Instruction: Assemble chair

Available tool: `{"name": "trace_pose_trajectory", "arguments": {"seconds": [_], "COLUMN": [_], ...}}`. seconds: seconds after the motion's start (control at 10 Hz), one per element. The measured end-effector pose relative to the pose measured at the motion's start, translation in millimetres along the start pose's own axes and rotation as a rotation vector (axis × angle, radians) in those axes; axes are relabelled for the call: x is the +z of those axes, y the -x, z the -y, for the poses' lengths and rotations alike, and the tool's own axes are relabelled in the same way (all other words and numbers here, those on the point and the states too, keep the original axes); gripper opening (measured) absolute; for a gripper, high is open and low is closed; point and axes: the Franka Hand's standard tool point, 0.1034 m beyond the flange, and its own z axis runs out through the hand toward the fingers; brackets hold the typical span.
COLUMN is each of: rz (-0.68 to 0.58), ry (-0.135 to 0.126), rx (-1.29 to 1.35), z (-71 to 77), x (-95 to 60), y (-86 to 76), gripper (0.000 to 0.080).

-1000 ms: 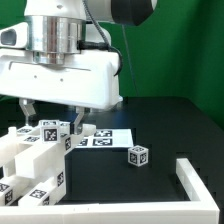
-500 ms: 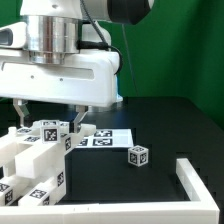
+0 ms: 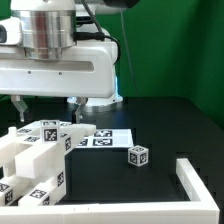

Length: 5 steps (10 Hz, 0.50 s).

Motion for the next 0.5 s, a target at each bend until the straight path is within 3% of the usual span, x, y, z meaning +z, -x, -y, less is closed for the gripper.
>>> {"name": "trace_pose_trajectory", "arguments": {"seconds": [0.1, 0.5], "rz": [0.000, -0.031], "ry": [0.000, 0.043], "rx": [-0.001, -0.474], "z": [-0.6, 0.6], "x": [0.0, 3.1], "y": [0.0, -5.1], "gripper": [0.0649, 0.0649]}}
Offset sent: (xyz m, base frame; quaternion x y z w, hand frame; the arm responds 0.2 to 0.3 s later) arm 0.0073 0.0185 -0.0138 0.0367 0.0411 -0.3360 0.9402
